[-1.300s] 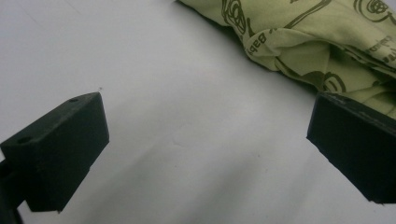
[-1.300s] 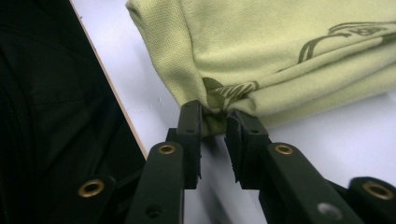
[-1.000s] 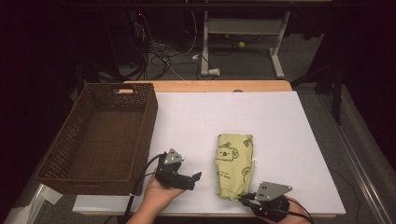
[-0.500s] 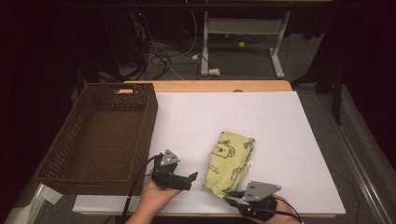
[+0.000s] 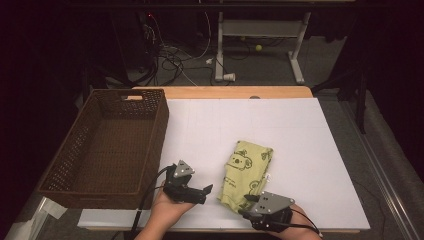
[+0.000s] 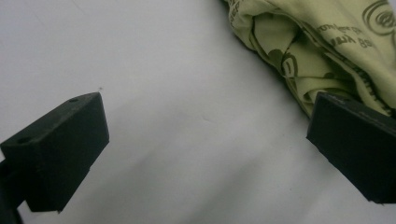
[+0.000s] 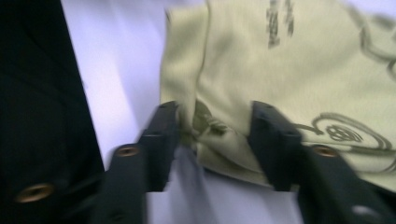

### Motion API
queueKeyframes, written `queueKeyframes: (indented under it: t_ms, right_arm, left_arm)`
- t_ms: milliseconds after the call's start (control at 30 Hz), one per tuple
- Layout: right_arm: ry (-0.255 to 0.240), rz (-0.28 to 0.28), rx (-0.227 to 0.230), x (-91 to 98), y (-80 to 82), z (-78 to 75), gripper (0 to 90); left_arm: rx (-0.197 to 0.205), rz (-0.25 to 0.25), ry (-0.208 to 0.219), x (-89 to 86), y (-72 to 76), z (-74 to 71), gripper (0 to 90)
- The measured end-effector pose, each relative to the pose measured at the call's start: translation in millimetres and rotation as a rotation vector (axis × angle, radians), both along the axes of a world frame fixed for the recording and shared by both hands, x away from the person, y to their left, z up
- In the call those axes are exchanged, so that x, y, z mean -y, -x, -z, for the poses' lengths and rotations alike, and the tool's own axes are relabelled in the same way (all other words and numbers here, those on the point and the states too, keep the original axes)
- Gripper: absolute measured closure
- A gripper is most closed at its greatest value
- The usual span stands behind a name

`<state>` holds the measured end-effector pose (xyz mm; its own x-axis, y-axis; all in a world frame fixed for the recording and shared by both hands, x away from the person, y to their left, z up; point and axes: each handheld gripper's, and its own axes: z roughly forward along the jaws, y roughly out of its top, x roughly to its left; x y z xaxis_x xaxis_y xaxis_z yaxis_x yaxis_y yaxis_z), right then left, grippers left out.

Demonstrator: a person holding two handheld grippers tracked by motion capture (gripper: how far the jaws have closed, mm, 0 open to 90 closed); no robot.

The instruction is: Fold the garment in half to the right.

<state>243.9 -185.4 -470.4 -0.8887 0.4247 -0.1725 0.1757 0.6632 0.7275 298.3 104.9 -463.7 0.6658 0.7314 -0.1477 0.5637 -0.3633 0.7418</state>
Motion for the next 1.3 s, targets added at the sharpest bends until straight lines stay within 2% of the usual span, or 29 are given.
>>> queueKeyframes:
  t_ms: [100, 233, 367, 467, 633, 733, 800, 900, 967, 1100, 1300]
  right_arm:
    - [-0.011, 0.012, -0.008, 3.0, -2.4, 0.6, 71.5]
    - [0.002, 0.004, 0.013, 1.7, -0.2, -1.3, 79.6]
    - [-0.03, 0.007, 0.033, 6.5, 3.6, -9.5, 80.3]
    - [-0.033, 0.001, 0.051, 11.0, 7.5, -14.6, 80.2]
    - [-0.024, -0.003, 0.023, 16.9, 8.0, -11.0, 79.0]
    - [-0.025, -0.019, -0.002, 15.6, 7.1, -7.7, 68.3]
    - [-0.053, -0.024, -0.021, 15.8, 8.1, -9.0, 57.8]
    - [-0.104, -0.002, -0.034, 21.2, 8.5, -11.0, 41.1]
    - [-0.155, 0.03, -0.034, 27.8, 7.9, -12.2, 32.9]
    - [-0.221, 0.103, -0.028, 44.8, 2.8, -15.2, 18.6]
    - [-0.241, 0.264, -0.018, 73.3, -14.2, -14.0, 6.1]
  left_arm:
    - [0.002, -0.001, 0.0, -0.1, 0.1, -0.3, 0.0]
    - [-0.003, 0.001, -0.002, 0.7, -1.0, 0.3, 0.0]
    - [0.0, 0.004, -0.005, 0.8, -1.3, -0.4, 0.0]
    - [-0.001, 0.001, 0.0, 0.2, -1.5, -1.0, 0.0]
    - [-0.001, 0.001, -0.004, -0.8, -2.6, -1.3, 0.0]
    - [-0.002, 0.002, -0.009, -0.4, -3.1, -1.2, 0.0]
    - [-0.005, 0.003, -0.016, -0.4, -3.5, -1.2, 0.0]
    - [-0.02, 0.001, -0.028, -1.5, -4.7, -1.0, 0.0]
    - [-0.045, -0.005, -0.024, -1.7, -5.8, -0.3, 0.0]
    - [-0.068, -0.011, -0.087, 0.1, -7.0, 1.3, 0.0]
    - [-0.11, -0.004, -0.165, 3.0, -9.6, 4.8, 0.0]
